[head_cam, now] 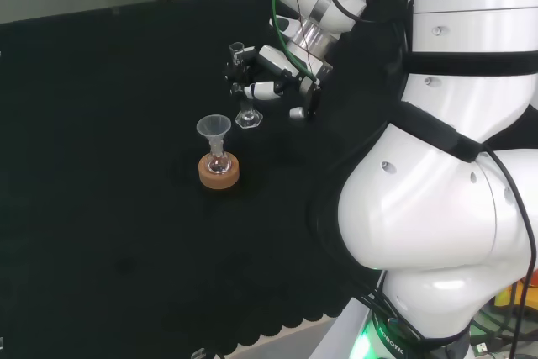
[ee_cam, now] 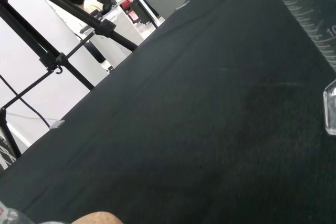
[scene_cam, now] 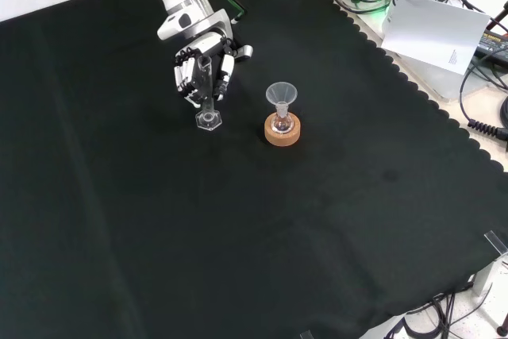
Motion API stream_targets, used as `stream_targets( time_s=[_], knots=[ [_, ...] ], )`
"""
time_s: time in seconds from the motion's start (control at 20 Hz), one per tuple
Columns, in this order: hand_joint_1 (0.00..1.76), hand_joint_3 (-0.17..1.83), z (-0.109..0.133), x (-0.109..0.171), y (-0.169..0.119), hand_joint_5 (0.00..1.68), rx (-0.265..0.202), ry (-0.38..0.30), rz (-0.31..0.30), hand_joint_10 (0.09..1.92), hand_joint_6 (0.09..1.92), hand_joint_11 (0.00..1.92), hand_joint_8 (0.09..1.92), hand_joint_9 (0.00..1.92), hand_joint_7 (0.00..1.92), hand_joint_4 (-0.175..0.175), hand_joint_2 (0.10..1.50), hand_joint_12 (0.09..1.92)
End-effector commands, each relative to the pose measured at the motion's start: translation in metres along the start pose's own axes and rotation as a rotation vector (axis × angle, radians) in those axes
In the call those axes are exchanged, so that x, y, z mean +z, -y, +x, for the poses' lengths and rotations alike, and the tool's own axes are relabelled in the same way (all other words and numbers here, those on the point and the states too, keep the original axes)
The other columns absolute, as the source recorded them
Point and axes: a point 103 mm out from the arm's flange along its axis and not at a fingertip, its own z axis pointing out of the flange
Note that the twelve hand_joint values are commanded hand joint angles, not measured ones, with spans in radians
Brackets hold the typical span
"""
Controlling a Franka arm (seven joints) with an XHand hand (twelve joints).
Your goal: Put the graduated cylinder back on the table.
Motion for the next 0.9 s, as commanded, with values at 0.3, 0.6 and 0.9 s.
stream_targets(
  time_s=[0.3, 0.6, 0.9],
  knots=[
    [1.12, 0.00, -0.0080, 0.0005, -0.0003, 0.84, 0.021, -0.075, 0.010, 0.09, 1.21, 1.00, 0.67, 1.24, 0.83, -0.171, 1.19, 0.95],
    [1.11, -0.17, -0.0065, -0.0023, 0.0004, 0.76, 0.010, -0.058, 0.008, 0.09, 0.79, 0.86, 0.60, 1.18, 0.76, -0.085, 1.16, 1.04],
    [1.10, -0.17, -0.0067, -0.0012, 0.0008, 0.72, 0.014, -0.046, 0.009, 0.09, 0.76, 0.79, 0.60, 1.14, 0.72, -0.076, 1.12, 1.08]
  ],
)
